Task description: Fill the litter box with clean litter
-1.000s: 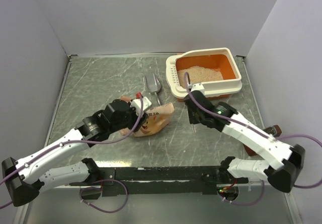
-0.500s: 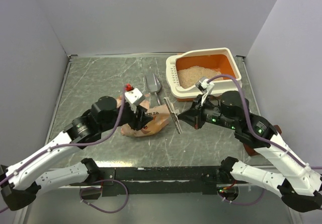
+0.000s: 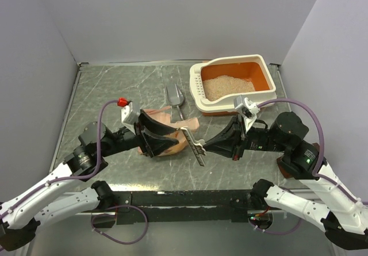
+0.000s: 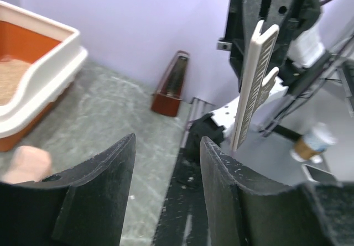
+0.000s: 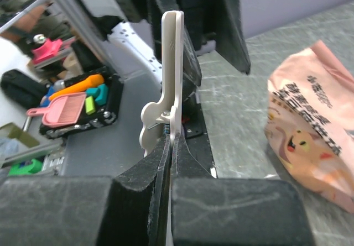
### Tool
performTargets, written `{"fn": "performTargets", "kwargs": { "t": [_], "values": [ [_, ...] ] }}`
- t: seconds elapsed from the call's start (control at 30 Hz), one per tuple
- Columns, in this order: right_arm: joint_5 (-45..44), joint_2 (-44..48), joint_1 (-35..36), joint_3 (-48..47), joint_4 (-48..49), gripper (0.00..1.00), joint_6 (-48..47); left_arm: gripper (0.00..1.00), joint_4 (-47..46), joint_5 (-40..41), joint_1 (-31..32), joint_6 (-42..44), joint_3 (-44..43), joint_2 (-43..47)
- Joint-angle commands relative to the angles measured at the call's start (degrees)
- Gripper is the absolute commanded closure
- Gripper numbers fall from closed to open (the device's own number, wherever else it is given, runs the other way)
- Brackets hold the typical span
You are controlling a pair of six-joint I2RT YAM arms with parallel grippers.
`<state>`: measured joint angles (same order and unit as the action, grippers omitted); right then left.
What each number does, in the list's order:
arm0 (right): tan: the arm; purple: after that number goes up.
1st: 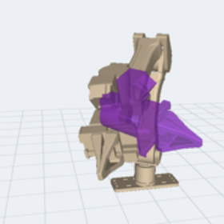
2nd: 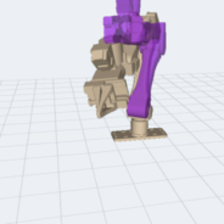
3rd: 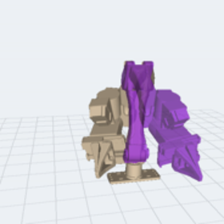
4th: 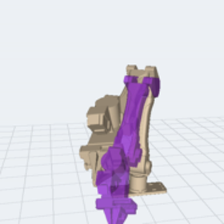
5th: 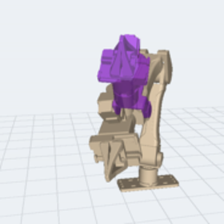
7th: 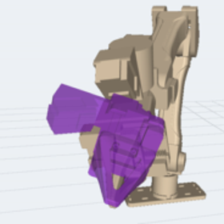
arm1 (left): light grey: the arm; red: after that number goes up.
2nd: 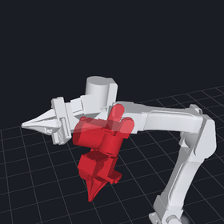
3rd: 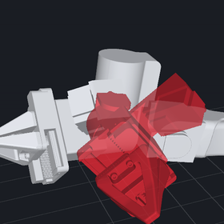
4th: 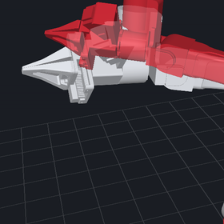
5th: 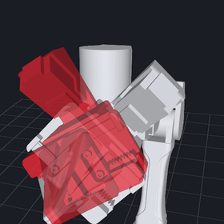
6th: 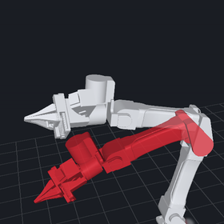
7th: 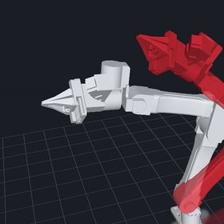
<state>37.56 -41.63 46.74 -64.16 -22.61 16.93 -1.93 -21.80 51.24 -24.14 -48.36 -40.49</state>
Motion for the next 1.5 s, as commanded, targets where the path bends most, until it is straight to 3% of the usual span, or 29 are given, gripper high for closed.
{"fn": "performTargets", "kwargs": {
  "t": [0.0, 0.4, 0.8, 0.87, 0.9, 0.93, 1.0, 1.2, 1.33, 1.37, 1.47],
  "values": [
    [5.5, -0.4, 0.5, 1.3, 8.2, 1.0, 1.4, 0.45, -11.7, -5.4, 0.3, -6.6, 1.6, 1.3],
    [8.2, -3.6, 0.5, 2.3, 14.0, 1.0, 3.9, 0.45, -18.9, -8.7, 0.2, -10.7, 4.1, 3.1],
    [10.8, -6.4, 1.0, 3.9, 20.0, 1.0, 6.9, 0.45, -17.8, -8.7, 0.3, -8.5, 2.7, 1.2],
    [11.0, -6.7, 1.1, 3.9, 20.2, 1.0, 7.1, 0.5, -17.9, -8.8, 0.3, -8.3, 2.7, 1.1],
    [11.0, -6.7, 1.1, 4.0, 20.3, 1.0, 7.2, 0.56, -18.1, -9.2, 0.2, -8.3, 2.8, 1.2],
    [11.0, -6.7, 1.1, 4.1, 20.7, 1.0, 7.3, 0.71, -18.0, -9.4, 0.2, -8.2, 2.7, 1.2],
    [11.5, -6.8, 1.2, 4.1, 20.9, 1.0, 7.7, 0.81, -17.9, -9.5, 0.2, -7.9, 2.6, 1.0],
    [11.8, -7.3, 1.4, 5.0, 21.4, 1.0, 7.9, 0.83, -18.8, -9.7, 0.2, -7.8, 2.8, 1.7],
    [12.7, -8.2, 1.5, 5.2, 21.6, 1.0, 8.7, 0.95, -19.9, -10.8, 0.3, -8.0, 3.1, 2.1],
    [12.7, -8.6, 1.5, 5.0, 21.5, 0.94, 8.9, 0.99, -20.1, -11.1, 0.3, -8.1, 3.0, 2.1],
    [10.7, -8.3, 1.6, 4.8, 20.6, 0.57, 8.6, 0.99, -19.4, -11.3, 0.2, -8.1, 2.8, 2.3]
  ]
}}
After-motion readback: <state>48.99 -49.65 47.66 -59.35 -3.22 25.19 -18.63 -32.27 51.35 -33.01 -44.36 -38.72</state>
